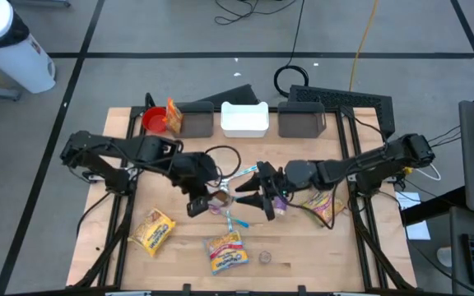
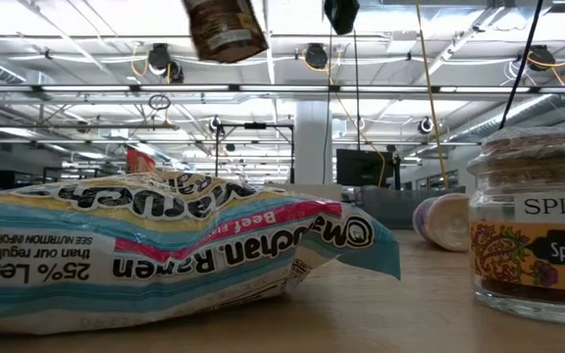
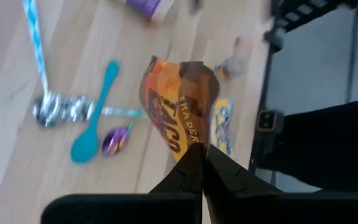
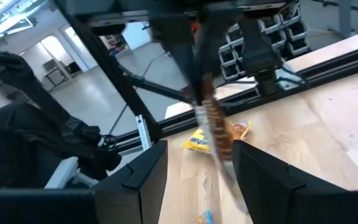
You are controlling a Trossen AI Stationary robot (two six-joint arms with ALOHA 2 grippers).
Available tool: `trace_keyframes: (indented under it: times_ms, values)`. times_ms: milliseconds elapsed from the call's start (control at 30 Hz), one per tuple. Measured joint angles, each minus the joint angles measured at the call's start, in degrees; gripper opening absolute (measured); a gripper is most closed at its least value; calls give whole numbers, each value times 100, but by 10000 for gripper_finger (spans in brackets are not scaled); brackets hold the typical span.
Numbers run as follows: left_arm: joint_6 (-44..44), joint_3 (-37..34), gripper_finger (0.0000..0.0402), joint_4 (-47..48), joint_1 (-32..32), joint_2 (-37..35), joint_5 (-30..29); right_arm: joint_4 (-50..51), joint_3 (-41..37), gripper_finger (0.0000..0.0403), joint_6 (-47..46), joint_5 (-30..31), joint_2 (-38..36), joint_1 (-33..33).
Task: Pick & Place Food Item
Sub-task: Put the orange seasoning pack into the white bin
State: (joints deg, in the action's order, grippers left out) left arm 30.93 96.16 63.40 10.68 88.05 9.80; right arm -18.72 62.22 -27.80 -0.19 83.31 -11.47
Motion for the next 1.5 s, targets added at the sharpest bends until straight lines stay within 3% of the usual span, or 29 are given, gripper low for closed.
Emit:
trace_keyframes:
  times_ms: [167, 400, 1000, 1167, 1433, 1500]
  values:
    - [-369, 2, 2, -348, -144, 0, 95, -106, 0, 171, 19, -68, 0, 304]
    - [-632, 5, 2, -360, -378, 86, 309, -386, 0, 171, 1, -612, 0, 571]
    - [-961, 7, 1, -844, -628, 332, 669, -198, 0, 168, 6, -614, 0, 588]
    - [-933, 7, 1, -983, -621, 332, 671, -151, 0, 135, 14, -661, 2, 588]
    - [-830, 7, 3, -1034, -621, 332, 665, -119, 0, 17, 68, -765, 2, 588]
    - [-818, 7, 3, -1032, -621, 331, 667, -113, 0, 7, 130, -763, 2, 586]
